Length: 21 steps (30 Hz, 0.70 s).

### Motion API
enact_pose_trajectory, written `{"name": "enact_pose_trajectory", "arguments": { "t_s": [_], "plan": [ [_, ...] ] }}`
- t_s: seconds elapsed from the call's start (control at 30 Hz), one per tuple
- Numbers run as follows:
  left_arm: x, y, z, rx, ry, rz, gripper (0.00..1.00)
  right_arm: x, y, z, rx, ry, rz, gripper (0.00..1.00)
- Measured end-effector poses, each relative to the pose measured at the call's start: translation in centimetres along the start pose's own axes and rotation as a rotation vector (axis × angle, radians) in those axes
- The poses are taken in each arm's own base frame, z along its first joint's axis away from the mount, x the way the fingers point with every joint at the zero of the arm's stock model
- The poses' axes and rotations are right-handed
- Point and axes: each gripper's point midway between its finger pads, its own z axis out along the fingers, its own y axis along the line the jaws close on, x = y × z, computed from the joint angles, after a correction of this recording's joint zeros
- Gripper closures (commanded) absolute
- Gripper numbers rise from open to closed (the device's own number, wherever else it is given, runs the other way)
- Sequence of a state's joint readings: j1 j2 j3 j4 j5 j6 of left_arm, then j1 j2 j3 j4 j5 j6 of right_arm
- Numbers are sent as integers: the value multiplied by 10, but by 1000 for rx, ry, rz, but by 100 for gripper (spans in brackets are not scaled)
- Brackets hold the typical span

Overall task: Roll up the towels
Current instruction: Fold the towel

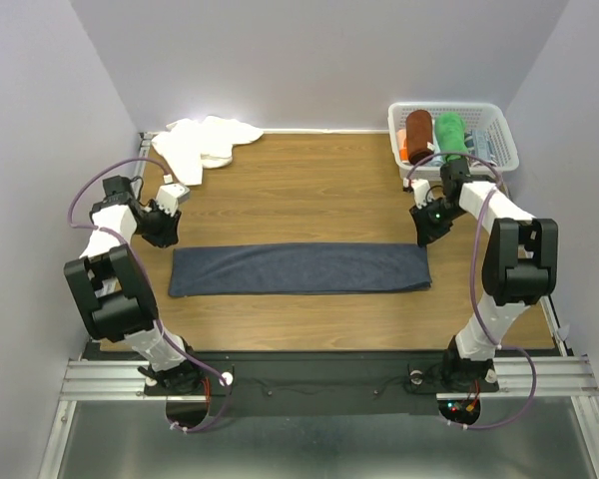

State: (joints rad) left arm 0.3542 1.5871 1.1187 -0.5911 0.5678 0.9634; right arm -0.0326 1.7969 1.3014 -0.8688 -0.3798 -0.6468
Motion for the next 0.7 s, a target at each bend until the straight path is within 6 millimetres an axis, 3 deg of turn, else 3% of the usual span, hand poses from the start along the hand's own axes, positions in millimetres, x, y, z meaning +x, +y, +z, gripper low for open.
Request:
{"name": "enact_pose_trajectory", "arguments": {
  "t_s": [0.2,0.33,0.47,0.6,0.7],
  "plan": [
    [29,1,28,19,80,-108,79,23,-10,22,48,84,33,82],
    [34,0,33,28,95,-131,65,24,-16,26,70,93,39,81],
    [34,3,34,9,100,-134,61,25,-21,26,93,100,35,81],
    [40,10,43,-18,124,-152,63,26,-24,25,110,108,34,80],
    [41,16,49,-36,130,-163,76,26,-26,25,119,110,33,80]
  ]
}}
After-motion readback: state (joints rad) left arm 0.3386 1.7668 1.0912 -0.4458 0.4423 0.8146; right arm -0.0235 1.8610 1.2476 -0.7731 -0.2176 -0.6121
